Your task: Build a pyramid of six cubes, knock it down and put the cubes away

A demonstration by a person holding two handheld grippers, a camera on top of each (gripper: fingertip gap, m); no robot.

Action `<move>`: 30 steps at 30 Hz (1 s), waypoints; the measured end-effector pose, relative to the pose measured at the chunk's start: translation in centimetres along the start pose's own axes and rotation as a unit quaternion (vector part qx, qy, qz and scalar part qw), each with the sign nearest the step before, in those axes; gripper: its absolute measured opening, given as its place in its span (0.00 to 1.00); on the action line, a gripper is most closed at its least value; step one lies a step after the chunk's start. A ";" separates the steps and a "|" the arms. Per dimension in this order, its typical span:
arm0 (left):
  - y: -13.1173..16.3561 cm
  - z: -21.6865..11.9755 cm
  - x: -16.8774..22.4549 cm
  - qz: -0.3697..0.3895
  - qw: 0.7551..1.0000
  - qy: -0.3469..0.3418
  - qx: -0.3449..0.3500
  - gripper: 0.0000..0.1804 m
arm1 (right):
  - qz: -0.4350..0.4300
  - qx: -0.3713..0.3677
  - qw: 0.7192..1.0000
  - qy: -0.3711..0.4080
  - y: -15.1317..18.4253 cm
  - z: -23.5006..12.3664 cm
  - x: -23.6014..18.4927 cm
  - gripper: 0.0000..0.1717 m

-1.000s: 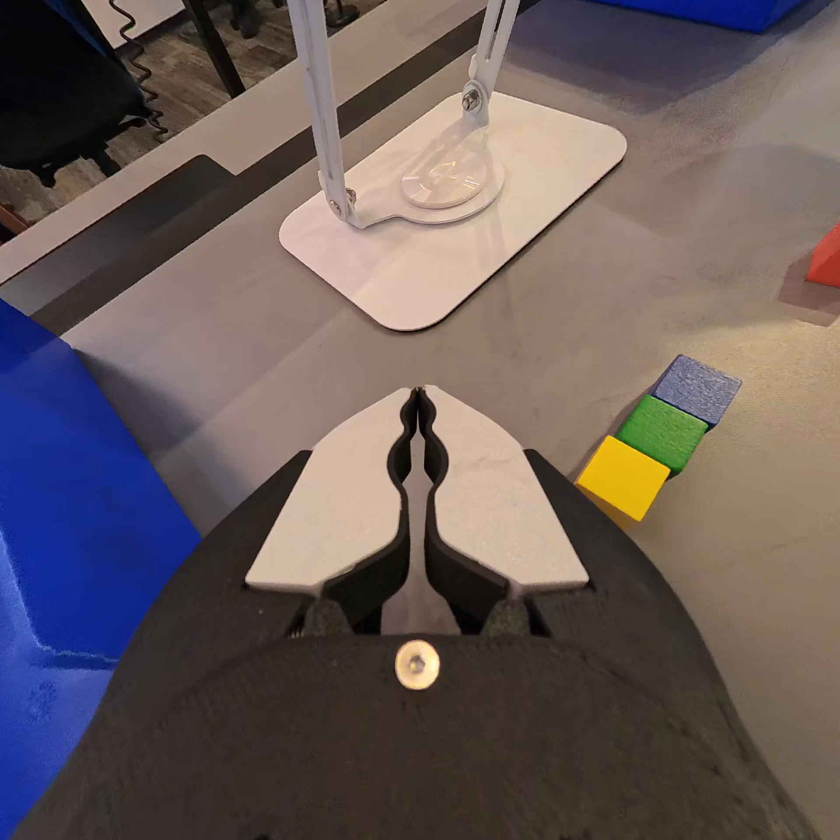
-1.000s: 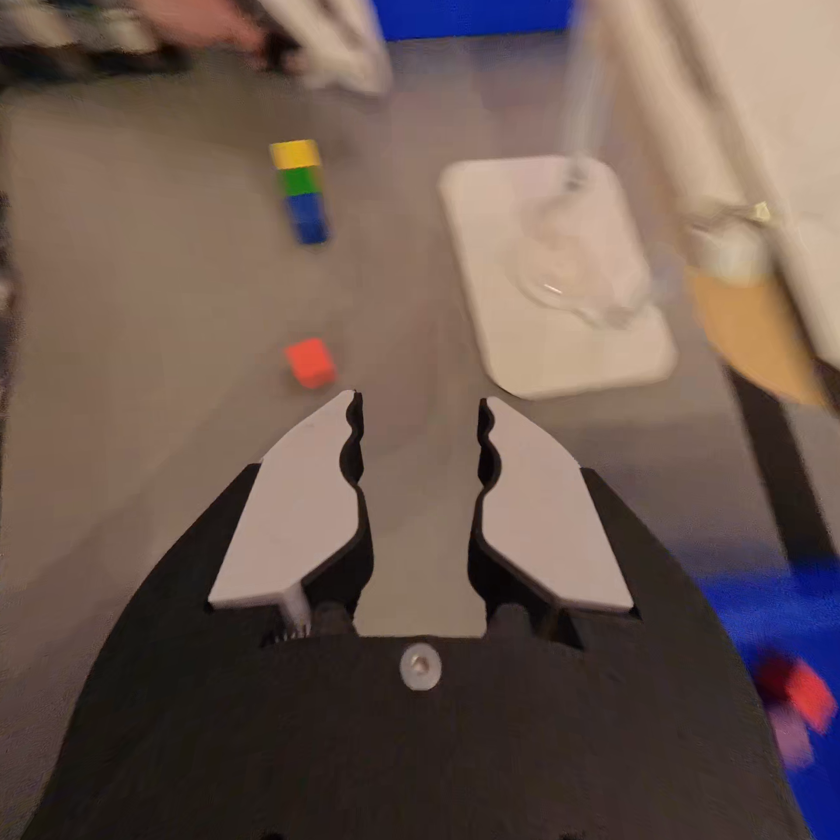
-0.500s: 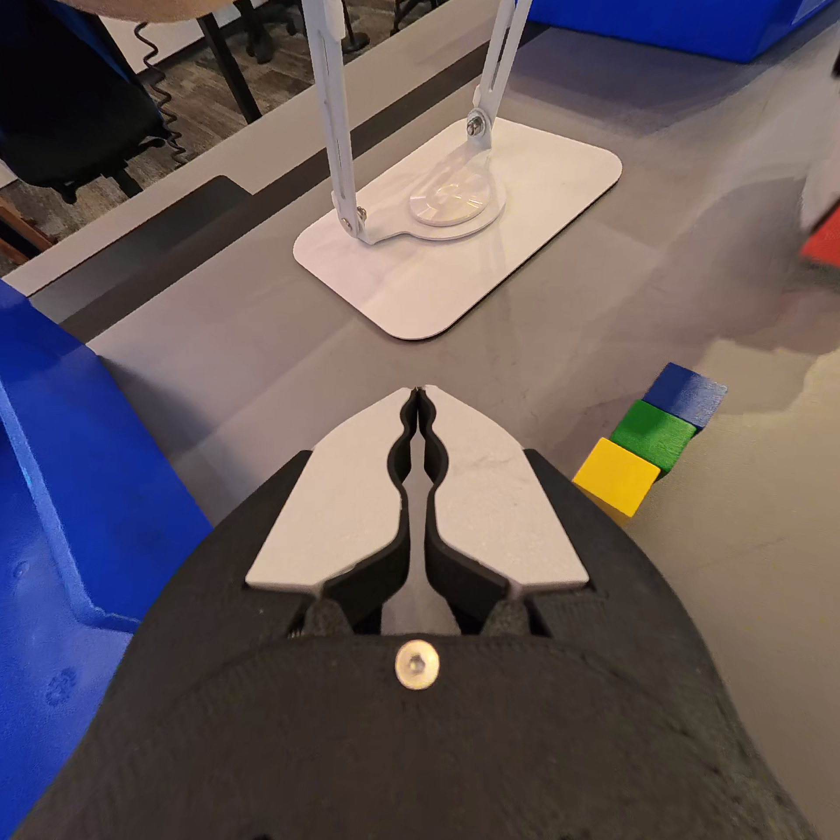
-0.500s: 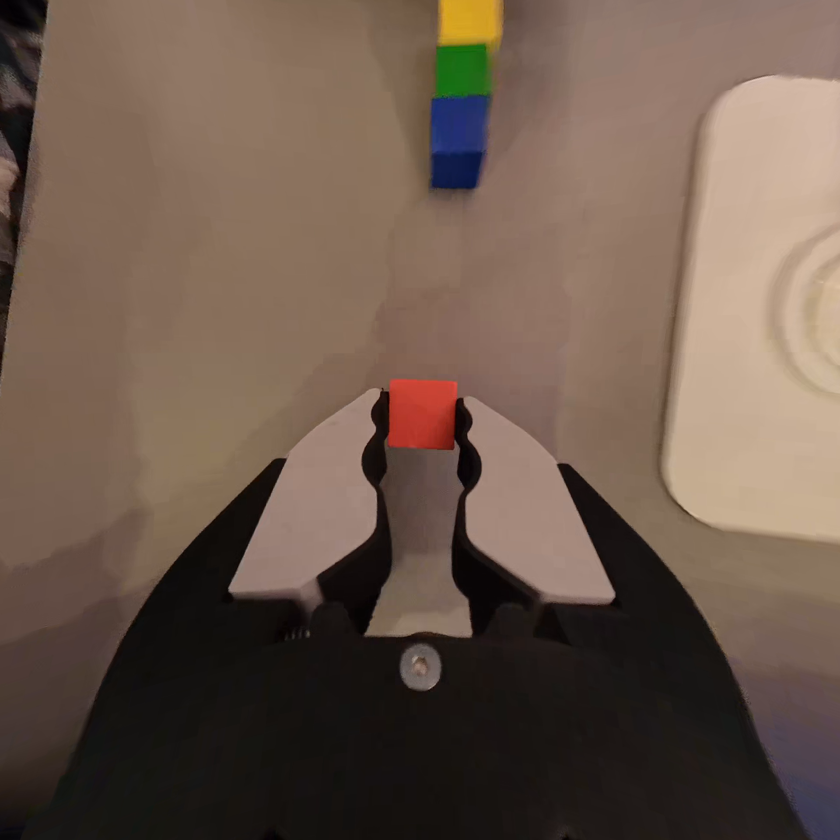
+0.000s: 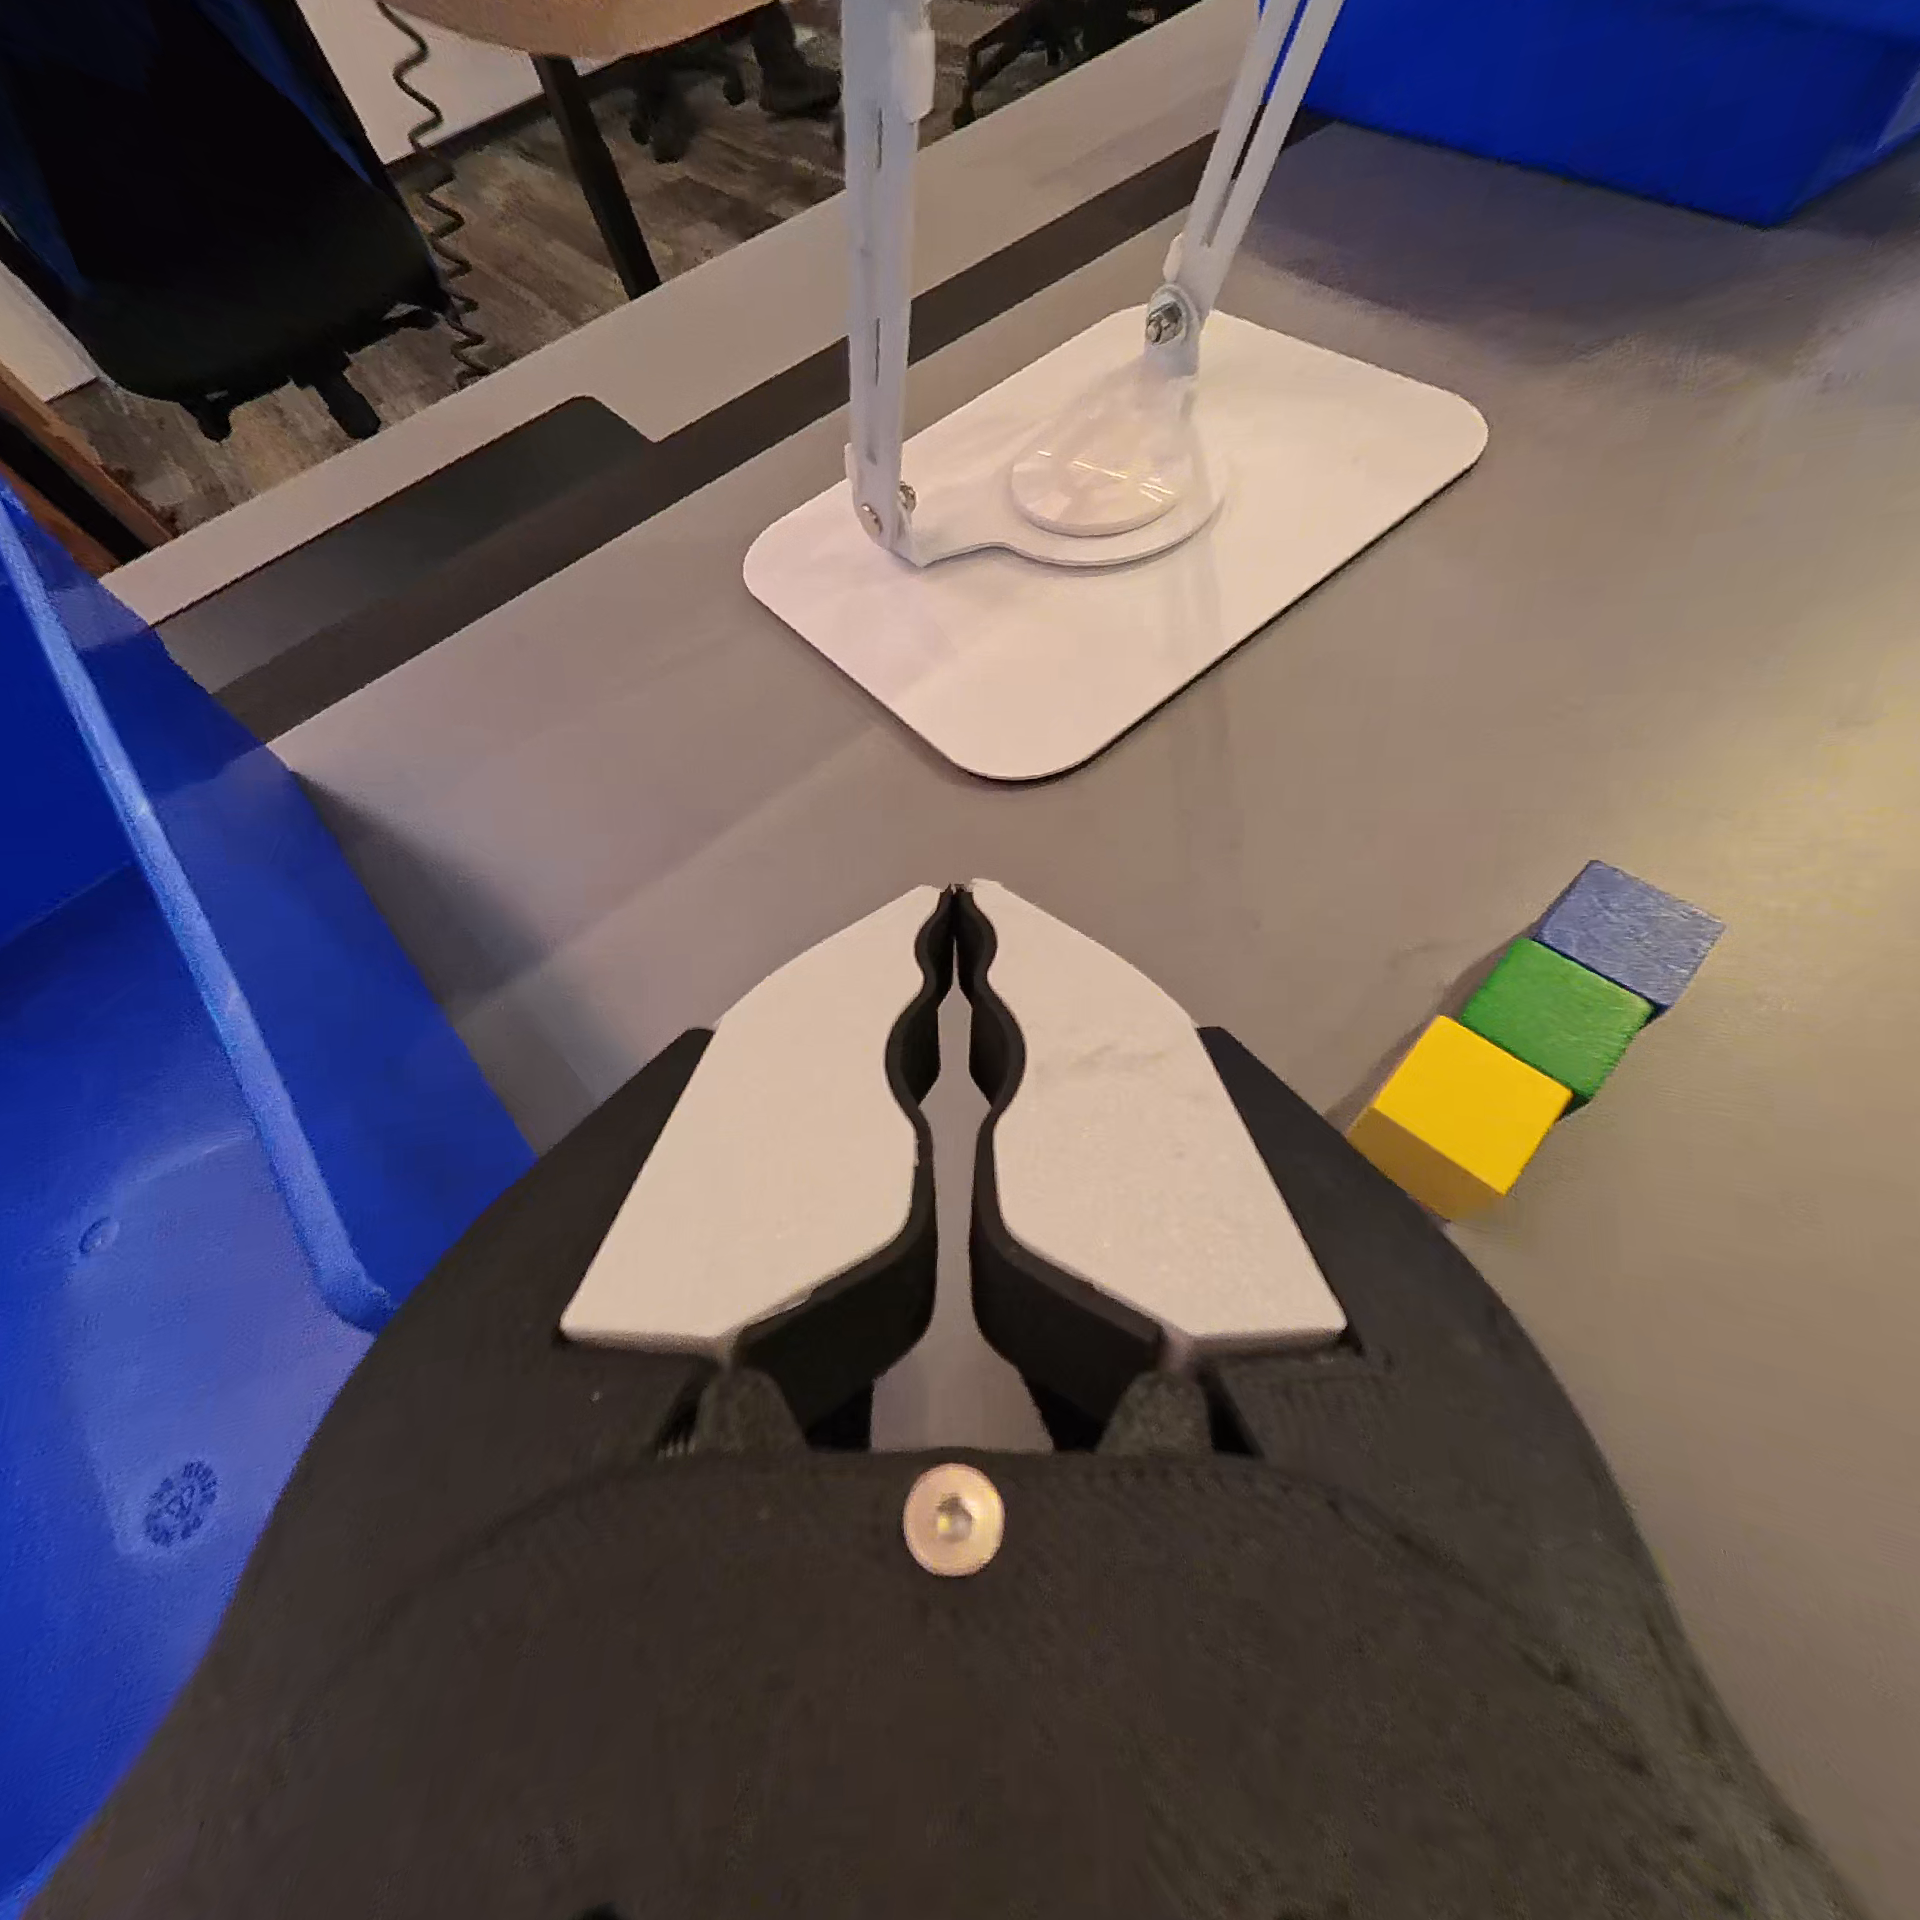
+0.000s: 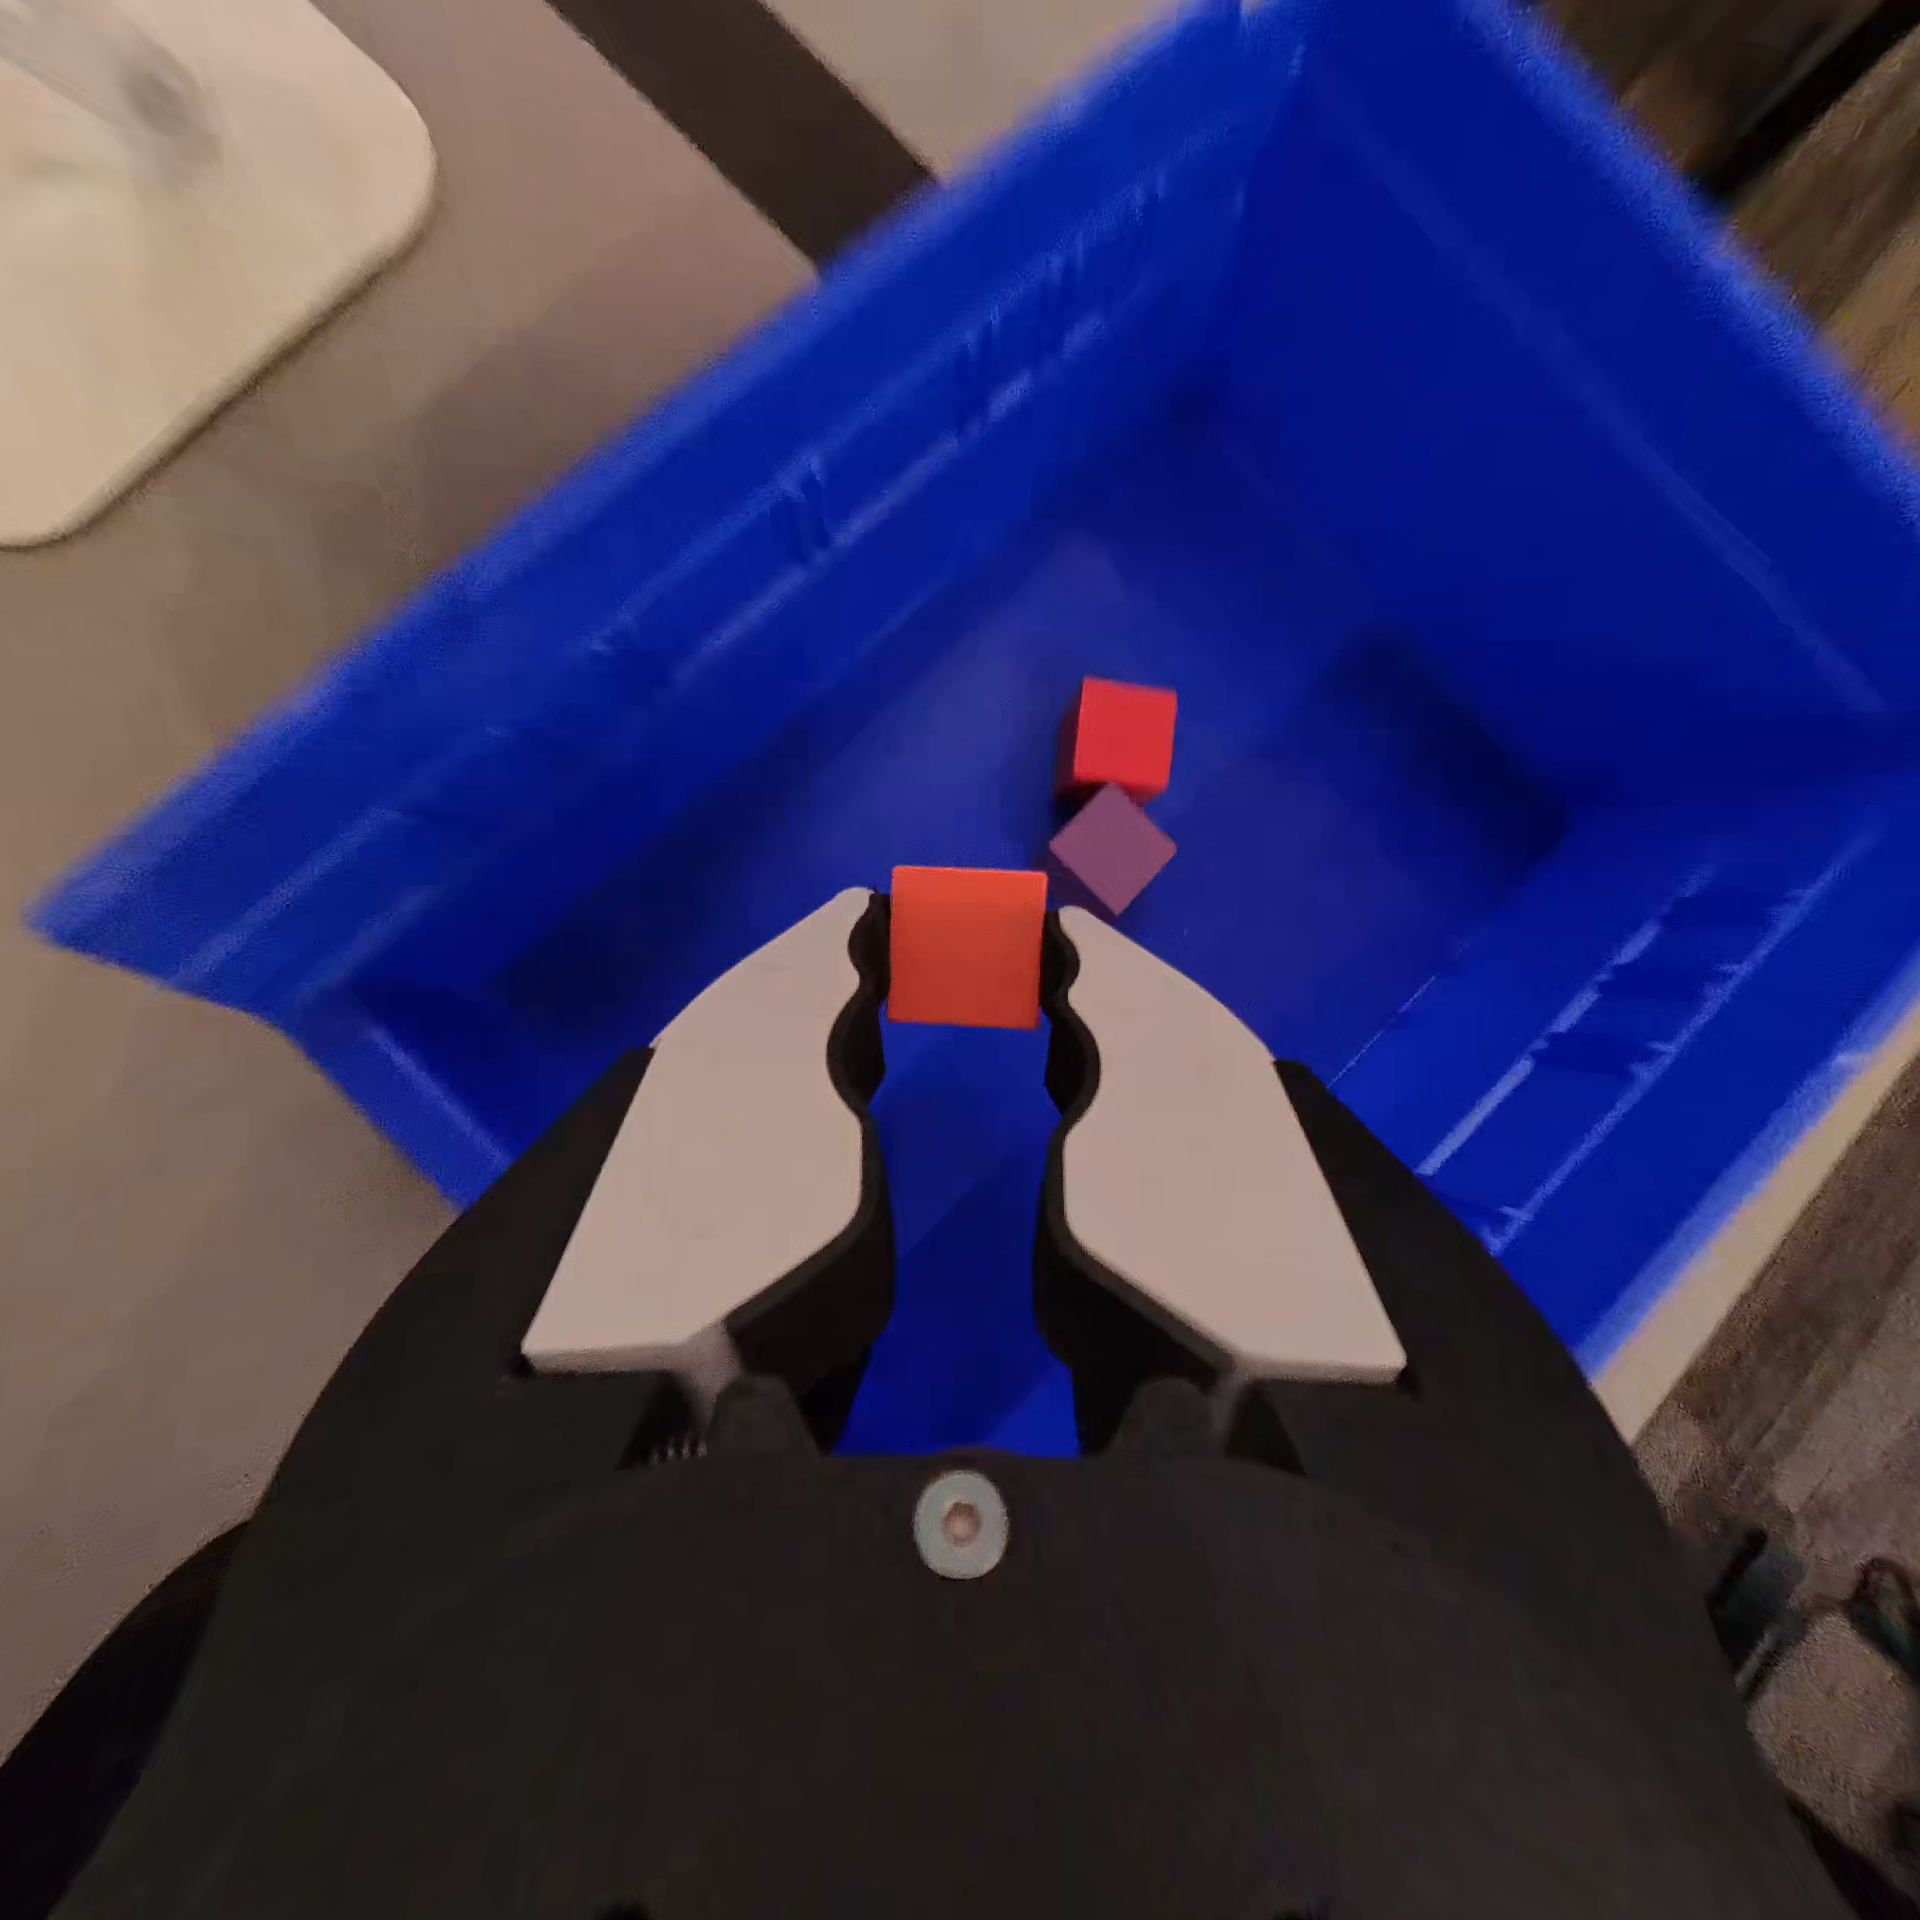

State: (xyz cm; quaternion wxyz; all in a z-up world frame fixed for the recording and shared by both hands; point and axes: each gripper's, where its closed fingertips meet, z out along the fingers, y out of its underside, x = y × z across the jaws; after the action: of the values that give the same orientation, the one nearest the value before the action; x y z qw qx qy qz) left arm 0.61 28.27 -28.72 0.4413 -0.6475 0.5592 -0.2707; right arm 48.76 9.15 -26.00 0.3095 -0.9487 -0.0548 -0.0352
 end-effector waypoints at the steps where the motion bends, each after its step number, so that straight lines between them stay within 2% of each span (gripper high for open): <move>1: 0.0 0.0 -0.1 -0.003 1.000 0.000 0.001 0.00 | 0.006 -0.019 1.000 -0.003 0.9 1.2 0.2 0.17; 5: 0.6 0.5 0.0 -0.006 1.000 0.004 -0.010 0.00 | 0.050 -0.102 0.993 -0.017 3.8 4.8 0.4 0.17; 7: 0.8 0.8 0.1 -0.004 1.000 0.006 -0.016 0.00 | 0.069 -0.135 0.988 -0.012 4.7 5.6 0.8 0.24; 9: 0.9 0.8 0.1 -0.003 1.000 0.004 -0.018 0.00 | 0.064 -0.129 0.989 0.014 4.0 4.5 1.4 0.27; 12: 0.9 0.6 -0.1 -0.007 1.000 0.001 -0.015 0.00 | 0.020 -0.047 0.997 0.051 -0.3 -0.1 0.0 0.26; 14: 0.8 0.7 -0.2 -0.009 1.000 0.001 -0.015 0.00 | -0.044 0.021 0.999 0.018 -4.3 -3.6 -5.1 0.24; 16: 0.9 0.9 -0.1 -0.007 1.000 0.005 -0.018 0.00 | -0.134 0.070 0.987 -0.054 -7.3 -5.6 -13.1 0.24; 19: 0.8 1.0 0.2 0.000 1.000 0.006 -0.021 0.00 | -0.256 0.095 0.950 -0.154 -9.1 -5.3 -25.5 0.25; 21: 0.7 0.9 0.3 0.003 1.000 0.005 -0.019 0.00 | -0.312 0.080 0.926 -0.196 -8.8 -3.0 -32.1 0.27; 25: 0.4 0.5 0.1 0.001 1.000 0.000 -0.009 0.00 | -0.350 0.033 0.904 -0.244 -7.9 3.0 -39.7 0.29; 30: 0.6 0.5 0.2 0.008 1.000 0.005 -0.012 0.00 | -0.357 -0.001 0.890 -0.284 -6.9 7.1 -44.4 0.28</move>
State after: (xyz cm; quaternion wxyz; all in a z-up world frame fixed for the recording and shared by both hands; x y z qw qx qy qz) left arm 0.77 28.19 -29.49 0.4329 -0.6468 0.5701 -0.2632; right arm 4.07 15.30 -32.18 0.2468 -0.8352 -0.4747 0.1273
